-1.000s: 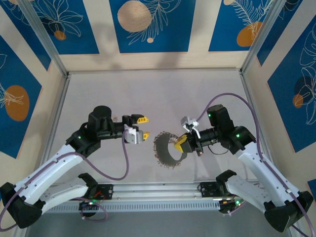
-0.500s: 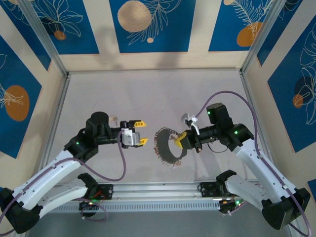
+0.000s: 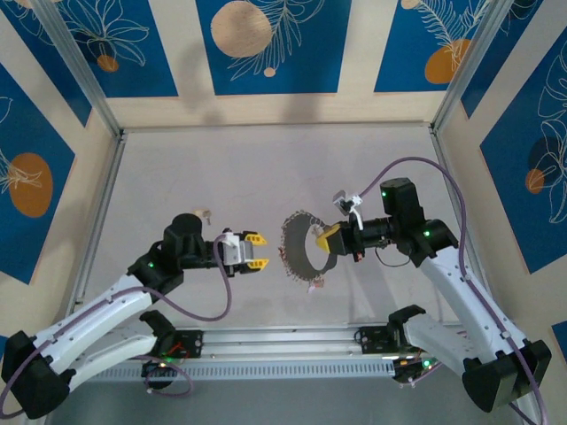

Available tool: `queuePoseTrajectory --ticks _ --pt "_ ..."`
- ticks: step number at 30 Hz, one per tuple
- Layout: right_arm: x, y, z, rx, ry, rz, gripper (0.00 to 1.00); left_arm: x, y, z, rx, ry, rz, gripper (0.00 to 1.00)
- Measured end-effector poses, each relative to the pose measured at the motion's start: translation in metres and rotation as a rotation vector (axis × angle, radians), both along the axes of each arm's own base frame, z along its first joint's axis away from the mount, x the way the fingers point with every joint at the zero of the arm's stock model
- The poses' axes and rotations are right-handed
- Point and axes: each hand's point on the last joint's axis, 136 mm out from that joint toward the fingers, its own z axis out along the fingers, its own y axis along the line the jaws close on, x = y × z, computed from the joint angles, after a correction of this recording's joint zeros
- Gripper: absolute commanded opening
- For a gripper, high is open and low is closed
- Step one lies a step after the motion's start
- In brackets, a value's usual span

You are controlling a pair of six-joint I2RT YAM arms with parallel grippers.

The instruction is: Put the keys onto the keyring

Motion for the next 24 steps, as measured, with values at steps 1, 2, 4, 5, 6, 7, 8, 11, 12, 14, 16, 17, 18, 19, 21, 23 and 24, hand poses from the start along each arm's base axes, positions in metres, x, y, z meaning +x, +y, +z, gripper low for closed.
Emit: queuePoseTrajectory --ticks 1,2,4,5,6,7,8,11,12,14,16,17,18,19,21,23,24 --pt "0.001 0.0 0.001 0.002 0.0 -0.004 0.0 0.0 -0.001 0.0 -0.004 0.005 -0.002 0.41" --pt "0.002 -0.001 0.001 0.004 0.0 -0.007 0.0 -0.001 -0.003 0.0 -0.01 0.008 -0.004 0.4" --pt "0.003 -0.001 0.002 0.007 0.003 -0.015 0.0 -0.002 -0.005 0.0 -0.019 0.005 -0.011 0.4" --pt "0.004 -0.001 0.003 0.009 0.003 -0.019 0.0 -0.003 -0.006 -0.001 -0.022 0.004 -0.017 0.39" --pt "0.005 -0.001 0.003 0.011 0.003 -0.022 0.0 -0.004 -0.007 -0.003 -0.022 0.005 -0.021 0.39" --pt "0.007 -0.001 0.005 0.015 0.001 -0.027 0.0 -0.005 -0.009 -0.006 -0.02 0.007 -0.028 0.38" --pt "0.009 -0.001 0.006 0.018 -0.001 -0.031 0.0 -0.006 -0.011 -0.009 -0.016 0.012 -0.033 0.37" --pt "0.013 -0.001 0.01 0.022 -0.004 -0.046 0.0 -0.008 -0.016 -0.017 -0.004 0.025 -0.051 0.37" --pt "0.015 -0.001 0.011 0.022 -0.006 -0.054 0.0 -0.009 -0.018 -0.019 -0.002 0.027 -0.057 0.37" --pt "0.019 -0.002 0.014 0.02 -0.011 -0.075 0.0 -0.013 -0.02 -0.024 0.001 0.037 -0.067 0.38" --pt "0.024 -0.003 0.016 0.02 -0.016 -0.097 0.0 -0.015 -0.022 -0.027 0.0 0.043 -0.07 0.38" --pt "0.026 -0.004 0.017 0.017 -0.016 -0.11 0.0 -0.017 -0.023 -0.027 -0.002 0.041 -0.073 0.38" --pt "0.028 -0.005 0.017 0.015 -0.017 -0.121 0.0 -0.018 -0.024 -0.027 -0.004 0.041 -0.075 0.39" --pt "0.03 -0.006 0.018 0.013 -0.016 -0.137 0.0 -0.019 -0.025 -0.027 -0.006 0.039 -0.079 0.39" --pt "0.036 -0.008 0.017 0.005 -0.013 -0.172 0.0 -0.02 -0.027 -0.027 -0.007 0.036 -0.083 0.39" --pt "0.041 -0.011 0.018 0.0 -0.006 -0.209 0.0 -0.022 -0.031 -0.029 -0.005 0.036 -0.091 0.39" --pt "0.044 -0.012 0.018 0.001 -0.005 -0.223 0.0 -0.023 -0.032 -0.031 -0.001 0.038 -0.095 0.39"
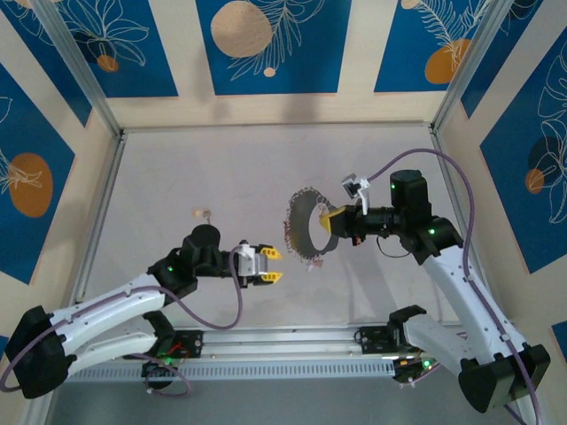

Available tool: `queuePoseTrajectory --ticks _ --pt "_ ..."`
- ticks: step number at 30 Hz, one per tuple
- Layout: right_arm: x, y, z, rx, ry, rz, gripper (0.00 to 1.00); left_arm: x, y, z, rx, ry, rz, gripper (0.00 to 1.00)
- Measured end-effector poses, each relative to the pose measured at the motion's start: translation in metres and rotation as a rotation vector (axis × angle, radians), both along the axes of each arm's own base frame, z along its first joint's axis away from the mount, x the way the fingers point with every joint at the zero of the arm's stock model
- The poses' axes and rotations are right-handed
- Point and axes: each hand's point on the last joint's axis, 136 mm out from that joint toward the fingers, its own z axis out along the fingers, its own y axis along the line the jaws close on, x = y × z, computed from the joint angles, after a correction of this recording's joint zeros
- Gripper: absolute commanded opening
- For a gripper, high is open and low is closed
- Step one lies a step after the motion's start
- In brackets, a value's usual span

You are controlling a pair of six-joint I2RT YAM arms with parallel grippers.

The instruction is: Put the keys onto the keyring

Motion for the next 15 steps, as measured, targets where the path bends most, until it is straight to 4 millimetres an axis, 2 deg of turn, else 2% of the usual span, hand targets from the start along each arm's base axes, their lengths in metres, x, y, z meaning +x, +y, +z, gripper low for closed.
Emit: queuePoseTrajectory --ticks 9,10,13,15 --pt "0.013 -0.009 0.012 0.046 -0.022 -0.09 0.0 -0.001 -0.022 -0.016 0.012 0.019 -0.023 0.36" --pt "0.013 -0.01 0.013 0.051 -0.023 -0.1 0.0 0.0 -0.025 -0.016 0.006 0.019 -0.019 0.34" --pt "0.016 -0.013 0.014 0.072 -0.033 -0.127 0.0 0.007 -0.031 -0.014 -0.02 0.018 0.013 0.14" --pt "0.016 -0.014 0.014 0.083 -0.034 -0.135 0.0 0.011 -0.034 -0.013 -0.032 0.016 0.026 0.13"
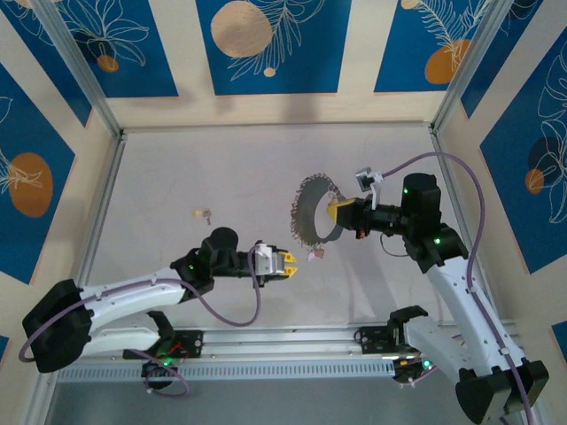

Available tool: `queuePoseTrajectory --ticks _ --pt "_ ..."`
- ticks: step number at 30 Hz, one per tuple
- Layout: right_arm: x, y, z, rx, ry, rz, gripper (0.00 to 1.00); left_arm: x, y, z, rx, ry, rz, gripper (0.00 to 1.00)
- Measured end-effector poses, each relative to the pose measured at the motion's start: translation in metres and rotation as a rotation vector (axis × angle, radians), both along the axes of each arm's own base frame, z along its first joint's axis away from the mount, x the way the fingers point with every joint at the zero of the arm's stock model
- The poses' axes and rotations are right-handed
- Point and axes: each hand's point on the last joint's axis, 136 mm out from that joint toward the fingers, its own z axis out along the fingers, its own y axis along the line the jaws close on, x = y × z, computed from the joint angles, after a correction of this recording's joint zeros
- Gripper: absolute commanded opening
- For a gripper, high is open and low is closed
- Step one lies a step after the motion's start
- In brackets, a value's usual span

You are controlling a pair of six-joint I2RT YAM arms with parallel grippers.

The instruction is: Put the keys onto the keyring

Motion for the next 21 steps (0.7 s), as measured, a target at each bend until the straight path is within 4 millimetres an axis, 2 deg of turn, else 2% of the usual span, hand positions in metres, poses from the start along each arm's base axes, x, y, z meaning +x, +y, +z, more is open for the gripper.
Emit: queuePoseTrajectory --ticks 7,21 --pt "0.004 -0.002 -0.002 0.014 0.007 -0.016 0.0 0.009 -0.009 -0.002 -0.022 0.007 0.023 0.24" --pt "0.007 -0.003 -0.001 0.036 0.001 -0.044 0.0 0.024 -0.026 0.005 -0.065 -0.004 0.061 0.32"
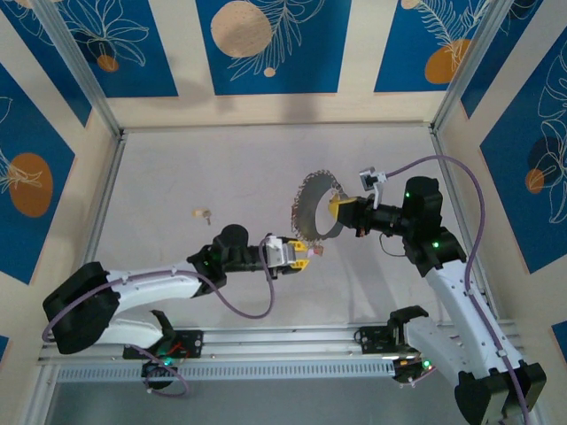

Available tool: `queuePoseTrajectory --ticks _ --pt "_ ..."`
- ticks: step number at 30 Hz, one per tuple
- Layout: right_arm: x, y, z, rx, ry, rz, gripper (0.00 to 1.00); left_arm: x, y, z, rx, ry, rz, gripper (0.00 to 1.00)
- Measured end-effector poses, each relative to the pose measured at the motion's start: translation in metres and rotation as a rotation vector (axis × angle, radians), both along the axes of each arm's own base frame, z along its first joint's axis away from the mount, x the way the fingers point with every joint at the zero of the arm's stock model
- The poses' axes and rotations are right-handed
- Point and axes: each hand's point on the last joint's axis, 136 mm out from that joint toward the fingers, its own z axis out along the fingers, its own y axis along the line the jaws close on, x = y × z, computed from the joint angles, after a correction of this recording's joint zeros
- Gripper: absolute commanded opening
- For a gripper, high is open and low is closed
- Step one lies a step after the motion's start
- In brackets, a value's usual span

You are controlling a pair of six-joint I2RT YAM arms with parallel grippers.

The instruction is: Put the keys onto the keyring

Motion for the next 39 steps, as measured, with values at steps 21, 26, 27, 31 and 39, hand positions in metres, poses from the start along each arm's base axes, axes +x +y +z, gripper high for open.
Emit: queuePoseTrajectory --ticks 21,26,27,31,39 --pt "0.002 -0.005 0.004 0.01 -0.016 -0.022 0.0 0.019 -0.001 0.012 -0.026 -0.012 0.101 0.33" --pt "0.004 -0.005 0.003 0.016 -0.015 -0.029 0.0 0.022 -0.003 0.01 -0.021 -0.009 0.11 0.29" --pt "0.004 -0.005 0.003 0.016 -0.015 -0.029 0.0 0.022 -0.003 0.009 -0.02 -0.006 0.11 0.27" --pt "0.004 -0.006 0.003 0.017 -0.018 -0.032 0.0 0.027 -0.006 0.009 -0.019 0.002 0.126 0.21" --pt "0.005 -0.006 0.004 0.018 -0.023 -0.034 0.0 0.031 -0.006 0.011 -0.028 -0.002 0.148 0.19"
